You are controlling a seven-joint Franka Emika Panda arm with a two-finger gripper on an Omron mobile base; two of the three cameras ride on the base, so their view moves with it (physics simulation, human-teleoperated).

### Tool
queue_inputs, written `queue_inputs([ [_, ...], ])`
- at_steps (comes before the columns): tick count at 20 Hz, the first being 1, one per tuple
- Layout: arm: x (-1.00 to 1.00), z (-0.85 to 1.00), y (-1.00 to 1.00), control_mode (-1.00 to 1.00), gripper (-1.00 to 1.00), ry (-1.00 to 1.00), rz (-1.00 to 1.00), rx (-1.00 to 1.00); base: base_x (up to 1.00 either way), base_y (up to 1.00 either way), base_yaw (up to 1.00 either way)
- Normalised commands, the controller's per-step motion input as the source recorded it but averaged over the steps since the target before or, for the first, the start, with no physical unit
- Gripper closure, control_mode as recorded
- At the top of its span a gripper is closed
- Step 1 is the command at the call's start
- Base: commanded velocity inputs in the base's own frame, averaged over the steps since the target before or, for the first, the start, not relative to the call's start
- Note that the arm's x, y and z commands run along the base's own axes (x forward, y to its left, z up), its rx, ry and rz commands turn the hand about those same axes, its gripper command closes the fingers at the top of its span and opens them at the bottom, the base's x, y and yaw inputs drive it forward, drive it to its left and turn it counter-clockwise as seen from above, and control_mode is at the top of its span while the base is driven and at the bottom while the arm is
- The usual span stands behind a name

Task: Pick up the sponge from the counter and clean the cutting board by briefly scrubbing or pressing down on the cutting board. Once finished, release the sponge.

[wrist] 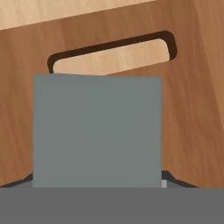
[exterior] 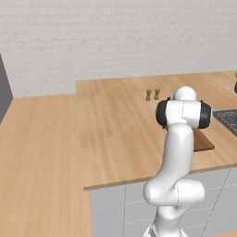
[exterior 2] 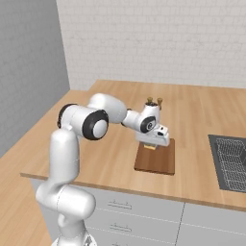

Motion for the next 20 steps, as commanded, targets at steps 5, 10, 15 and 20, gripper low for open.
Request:
queue_inputs([
  [5, -0.38, -0.21, 0.0, -1.0, 1.0, 0.18, 0.0, 0.0, 0.0, 0.0, 0.0],
  [10, -0.53, 0.0, 0.0, -1.0, 1.0, 0.27, 0.0, 0.0, 0.0, 0.0, 0.0],
  [15, -0.78, -0.03, -0.02, -1.0, 1.0, 0.22, 0.0, 0.0, 0.0, 0.0, 0.0],
  [20, -0.85, -0.07, -0.18, -1.0, 1.0, 0.19, 0.0, 0.0, 0.0, 0.0, 0.0],
])
